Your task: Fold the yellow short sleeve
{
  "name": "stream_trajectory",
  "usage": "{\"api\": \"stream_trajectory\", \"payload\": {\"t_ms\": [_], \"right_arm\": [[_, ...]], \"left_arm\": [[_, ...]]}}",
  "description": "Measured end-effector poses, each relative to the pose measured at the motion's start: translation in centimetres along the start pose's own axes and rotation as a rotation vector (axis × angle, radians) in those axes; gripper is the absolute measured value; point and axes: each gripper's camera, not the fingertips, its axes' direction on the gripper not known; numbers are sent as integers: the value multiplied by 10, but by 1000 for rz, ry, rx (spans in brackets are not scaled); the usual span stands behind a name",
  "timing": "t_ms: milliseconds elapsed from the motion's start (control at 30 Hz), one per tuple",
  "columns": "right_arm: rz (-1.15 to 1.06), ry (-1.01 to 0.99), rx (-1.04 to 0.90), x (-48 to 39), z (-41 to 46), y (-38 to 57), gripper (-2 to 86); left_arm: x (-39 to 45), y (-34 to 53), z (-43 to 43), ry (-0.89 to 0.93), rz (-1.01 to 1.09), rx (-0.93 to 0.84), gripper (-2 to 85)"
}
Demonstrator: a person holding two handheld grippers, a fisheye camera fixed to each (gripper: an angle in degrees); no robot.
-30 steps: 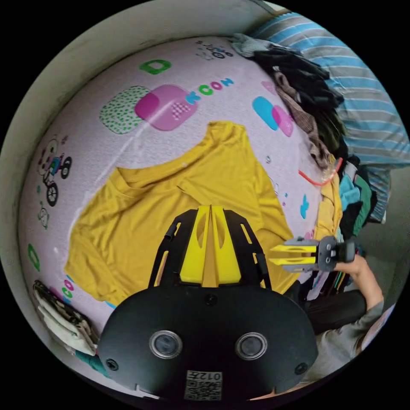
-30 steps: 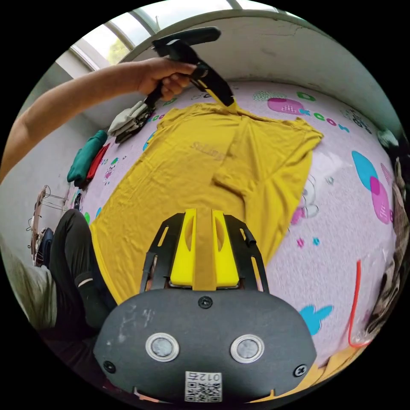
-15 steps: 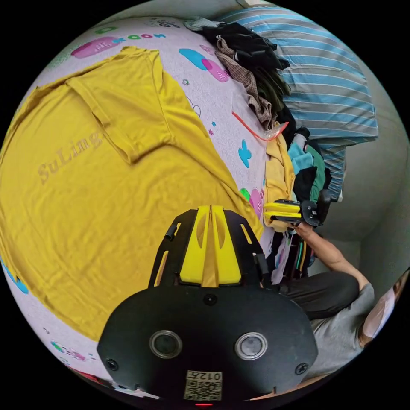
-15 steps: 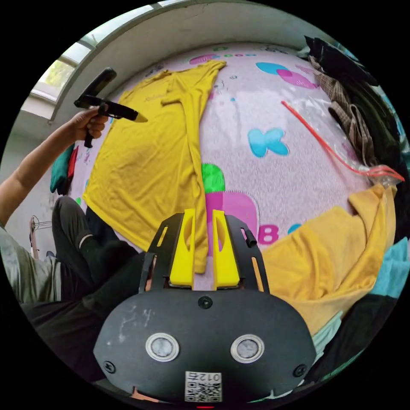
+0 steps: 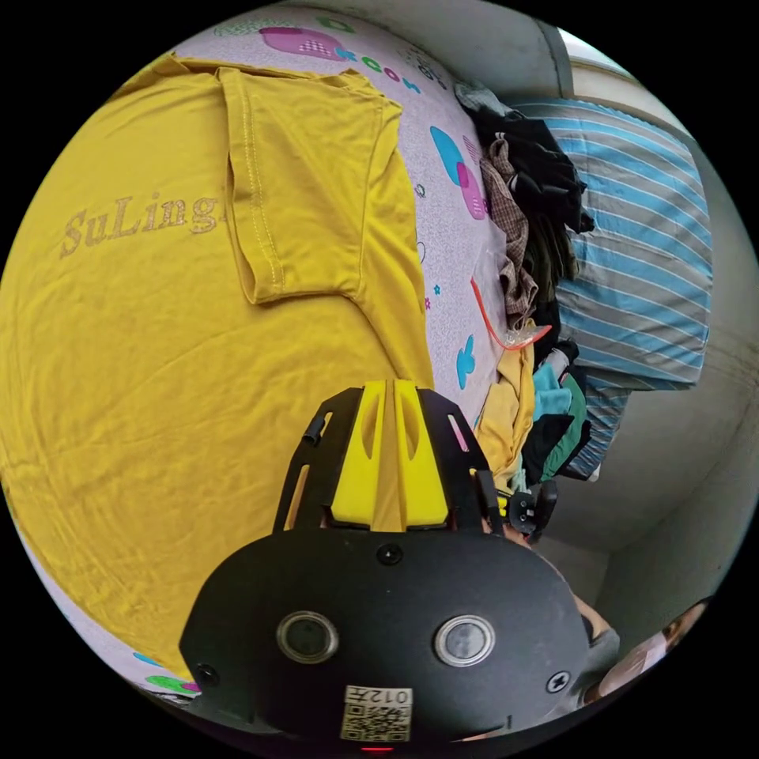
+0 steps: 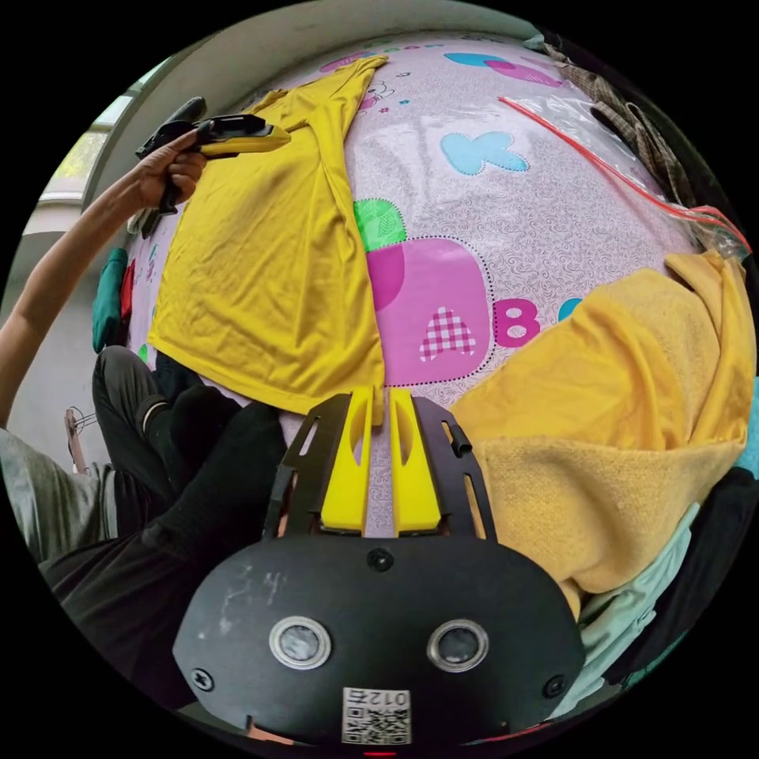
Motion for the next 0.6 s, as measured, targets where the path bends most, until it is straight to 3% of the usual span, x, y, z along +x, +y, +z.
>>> {"api": "stream_trajectory", "payload": {"t_ms": [300,600], "right_arm": [[-2,-74,10,40,-14,3,-2],[1,-95,24,70,-26,5,-4]], "left_arm": [[-28,-4,5,47,-78,69,25],[-37,3,9,-54,-100,78,35]]}}
